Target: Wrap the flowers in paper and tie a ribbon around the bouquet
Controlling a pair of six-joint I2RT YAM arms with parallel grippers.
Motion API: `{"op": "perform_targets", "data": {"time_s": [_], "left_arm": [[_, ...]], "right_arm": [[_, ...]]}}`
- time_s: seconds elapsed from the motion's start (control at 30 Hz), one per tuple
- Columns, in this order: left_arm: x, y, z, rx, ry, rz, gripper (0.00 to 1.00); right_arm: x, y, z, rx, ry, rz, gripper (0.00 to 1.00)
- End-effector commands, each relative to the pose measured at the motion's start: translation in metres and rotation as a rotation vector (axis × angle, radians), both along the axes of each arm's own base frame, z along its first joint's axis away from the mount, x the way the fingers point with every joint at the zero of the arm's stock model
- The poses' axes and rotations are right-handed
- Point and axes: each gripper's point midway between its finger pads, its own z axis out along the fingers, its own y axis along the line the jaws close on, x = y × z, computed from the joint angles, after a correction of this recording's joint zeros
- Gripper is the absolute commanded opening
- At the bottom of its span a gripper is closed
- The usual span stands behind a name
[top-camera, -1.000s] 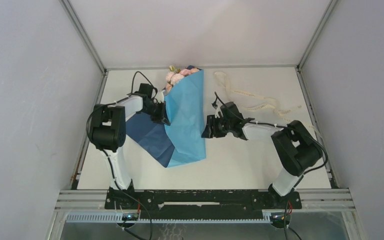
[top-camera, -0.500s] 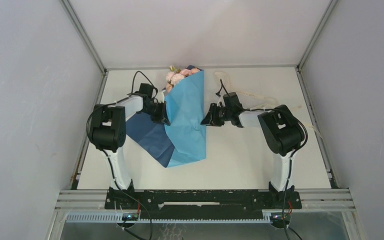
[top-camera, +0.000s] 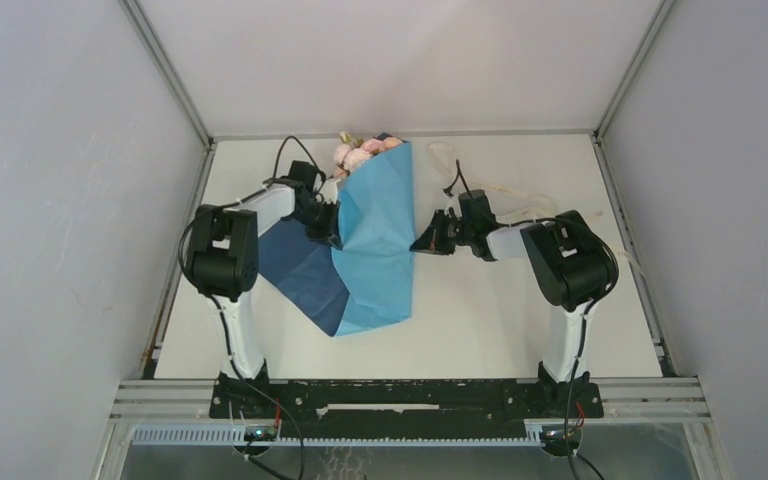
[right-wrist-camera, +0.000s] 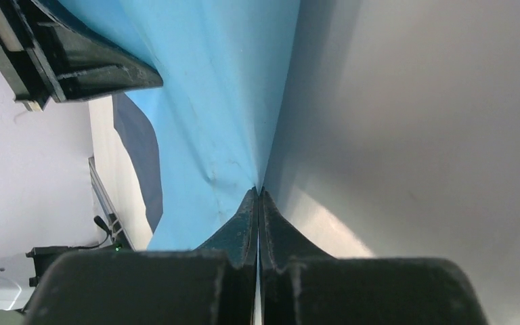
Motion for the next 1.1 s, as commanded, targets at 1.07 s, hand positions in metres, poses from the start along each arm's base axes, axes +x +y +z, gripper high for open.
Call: {"op": "perform_targets", "data": {"time_s": [1.07], "left_arm": [[-0.004,-0.036,0.025,-0.035,-0.006,-0.185,0.22]], "right_arm": [[0.011,0.104,0.017,-0.127,-0.089,0.131,0.00]]}}
